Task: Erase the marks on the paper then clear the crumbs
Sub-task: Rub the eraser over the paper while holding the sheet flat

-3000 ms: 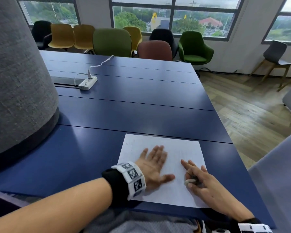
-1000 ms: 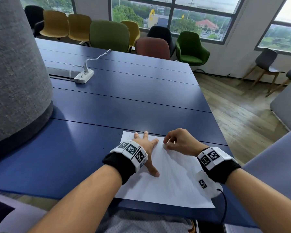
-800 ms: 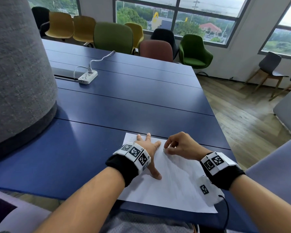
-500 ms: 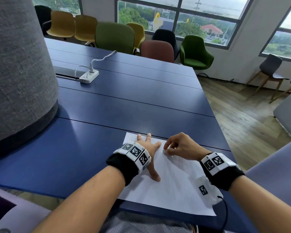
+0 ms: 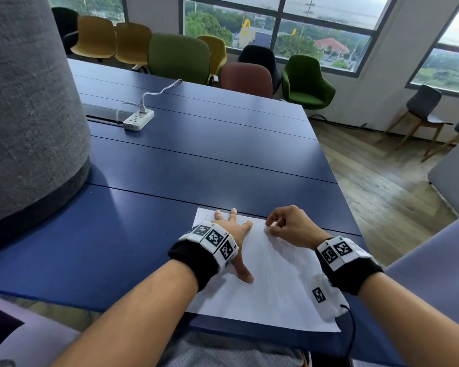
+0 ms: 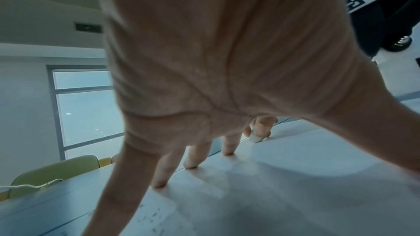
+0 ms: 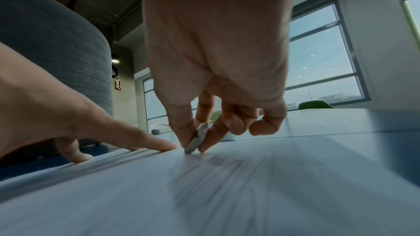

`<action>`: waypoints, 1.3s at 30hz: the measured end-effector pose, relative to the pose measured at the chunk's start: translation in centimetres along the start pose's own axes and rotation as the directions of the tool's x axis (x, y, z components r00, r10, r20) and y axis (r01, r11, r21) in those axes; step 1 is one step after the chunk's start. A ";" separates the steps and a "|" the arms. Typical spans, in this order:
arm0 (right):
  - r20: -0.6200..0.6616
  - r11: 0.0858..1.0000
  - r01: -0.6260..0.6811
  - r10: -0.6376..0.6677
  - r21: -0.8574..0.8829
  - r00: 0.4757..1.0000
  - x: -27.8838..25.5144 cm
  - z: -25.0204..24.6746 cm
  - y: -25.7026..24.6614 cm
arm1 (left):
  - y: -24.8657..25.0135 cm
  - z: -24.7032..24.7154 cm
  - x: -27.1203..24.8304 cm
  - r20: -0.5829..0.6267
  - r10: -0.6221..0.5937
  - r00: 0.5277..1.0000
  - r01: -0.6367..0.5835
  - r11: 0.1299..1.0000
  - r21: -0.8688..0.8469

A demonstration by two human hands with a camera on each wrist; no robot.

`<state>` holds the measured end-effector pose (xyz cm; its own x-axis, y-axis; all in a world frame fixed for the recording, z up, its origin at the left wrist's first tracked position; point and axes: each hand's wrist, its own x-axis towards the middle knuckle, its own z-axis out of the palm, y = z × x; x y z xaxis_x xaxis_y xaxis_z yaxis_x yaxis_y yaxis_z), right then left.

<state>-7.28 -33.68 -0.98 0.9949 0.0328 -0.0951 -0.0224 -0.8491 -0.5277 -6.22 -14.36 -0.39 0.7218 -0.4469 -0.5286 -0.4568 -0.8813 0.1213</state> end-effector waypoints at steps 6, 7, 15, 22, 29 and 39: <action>0.163 0.999 0.045 -0.041 -0.022 0.986 -0.1 -0.7 -0.6 | 0.1 -0.3 -0.3 0.016 -0.008 1.000 0.008 1.000 0.008; 0.114 0.999 0.036 -0.033 -0.021 0.993 0.2 -0.9 -0.5 | 0.2 -0.2 -0.3 0.016 -0.004 1.000 0.004 1.000 0.012; 0.247 0.999 0.043 -0.041 -0.005 0.968 -0.7 -0.8 -0.7 | 0.3 -0.3 -0.2 0.024 -0.017 1.000 0.017 1.000 0.027; 0.270 0.998 0.057 -0.057 0.008 0.961 -1.3 -0.4 -0.9 | 0.2 -0.2 -0.1 0.009 -0.012 1.000 0.011 1.000 0.026; 0.172 0.997 0.072 -0.074 0.015 0.982 -1.0 -0.5 -0.6 | 0.2 -0.2 -0.1 0.011 -0.007 1.000 0.007 1.000 0.023; 0.292 0.983 0.186 -0.177 -0.005 0.940 -1.9 -0.5 -1.5 | 0.2 -0.2 -0.2 0.021 -0.013 1.000 0.013 0.999 0.035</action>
<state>-9.09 -32.76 0.38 0.9105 0.3348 -0.2429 0.1634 -0.8306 -0.5324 -6.36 -14.50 -0.04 0.7170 -0.4317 -0.5473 -0.4655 -0.8809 0.0851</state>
